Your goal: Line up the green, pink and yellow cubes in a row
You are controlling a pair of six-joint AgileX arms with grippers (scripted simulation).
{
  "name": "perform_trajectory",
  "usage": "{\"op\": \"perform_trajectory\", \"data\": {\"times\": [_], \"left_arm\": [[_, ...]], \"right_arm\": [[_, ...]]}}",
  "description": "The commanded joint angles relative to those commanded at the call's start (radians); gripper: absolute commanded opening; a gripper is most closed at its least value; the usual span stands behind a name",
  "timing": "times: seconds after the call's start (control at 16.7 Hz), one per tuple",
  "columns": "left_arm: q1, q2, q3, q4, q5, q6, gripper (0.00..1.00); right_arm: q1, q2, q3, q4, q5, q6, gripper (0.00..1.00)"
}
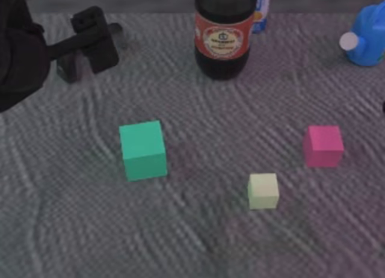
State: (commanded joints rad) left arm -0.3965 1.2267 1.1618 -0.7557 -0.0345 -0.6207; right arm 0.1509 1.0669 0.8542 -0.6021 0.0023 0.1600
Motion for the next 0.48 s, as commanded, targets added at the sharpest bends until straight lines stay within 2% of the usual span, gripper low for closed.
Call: {"op": "perform_trajectory", "data": {"times": [0.24,0.48], "left_arm": [[0.164,-0.449,-0.449,0.244,0.006,0.184,1.00],[0.290,-0.820,-0.808,0.466,0.015,0.371,1.00]], "right_arm": [[0.050,0.387,0.278,-0.206,0.001,0.053,1.00],[0.094,0.696,0.524,-0.381,0.000,0.100,1.00]]}}
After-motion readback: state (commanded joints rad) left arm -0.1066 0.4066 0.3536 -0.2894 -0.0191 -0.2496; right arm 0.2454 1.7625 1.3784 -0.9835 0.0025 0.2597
